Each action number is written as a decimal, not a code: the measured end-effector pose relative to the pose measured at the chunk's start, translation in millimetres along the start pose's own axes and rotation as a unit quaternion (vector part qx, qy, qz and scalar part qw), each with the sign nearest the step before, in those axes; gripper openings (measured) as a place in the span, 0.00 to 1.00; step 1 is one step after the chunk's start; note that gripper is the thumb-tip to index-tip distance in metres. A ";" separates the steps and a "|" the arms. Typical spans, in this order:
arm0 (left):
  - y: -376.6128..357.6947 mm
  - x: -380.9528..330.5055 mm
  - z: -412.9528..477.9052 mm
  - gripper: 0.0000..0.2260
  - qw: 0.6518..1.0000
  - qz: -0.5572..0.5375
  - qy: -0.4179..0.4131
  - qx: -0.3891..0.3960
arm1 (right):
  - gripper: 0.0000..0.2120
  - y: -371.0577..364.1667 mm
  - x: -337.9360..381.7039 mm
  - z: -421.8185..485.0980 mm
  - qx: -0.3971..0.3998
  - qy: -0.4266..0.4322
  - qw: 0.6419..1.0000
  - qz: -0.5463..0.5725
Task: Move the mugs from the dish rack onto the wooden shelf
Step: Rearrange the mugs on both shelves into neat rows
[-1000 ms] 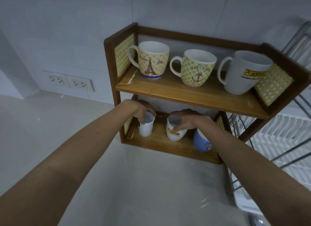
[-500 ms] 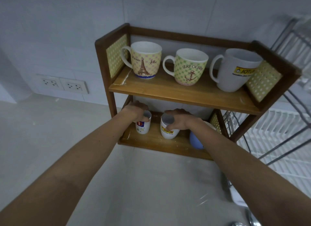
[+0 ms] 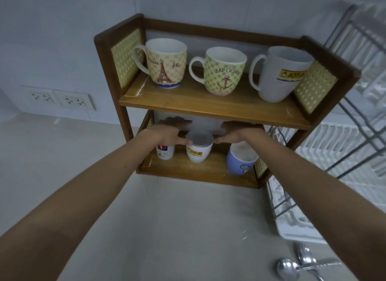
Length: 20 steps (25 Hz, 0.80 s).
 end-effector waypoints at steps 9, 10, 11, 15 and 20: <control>-22.1 -45.7 12.8 0.44 1.000 0.018 -0.014 -0.011 | 0.40 -24.8 -25.0 -23.8 0.032 0.022 0.993 -0.108; -21.3 -44.4 12.5 0.45 0.999 0.022 -0.003 -0.024 | 0.40 -25.9 -19.7 -22.4 0.042 0.057 0.992 -0.102; -21.5 -43.5 11.7 0.45 0.999 0.022 0.004 -0.031 | 0.39 -28.0 -13.5 -21.4 0.055 0.088 0.990 -0.091; -23.2 -41.7 8.0 0.45 1.000 0.005 0.012 -0.022 | 0.37 -28.1 -3.5 -14.6 0.047 0.107 0.993 -0.029; -19.4 -43.0 6.6 0.40 0.999 0.022 0.010 0.044 | 0.47 -30.3 -31.2 -16.0 0.019 -0.022 0.997 -0.067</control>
Point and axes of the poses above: each hand's wrist, its own z-axis towards the middle knuckle, its own y-axis out of the back of the hand, x = y × z, the point moved 9 cm from there along z, towards the middle knuckle, and after that the axes turned 11 degrees about y, right-handed, at the moved point
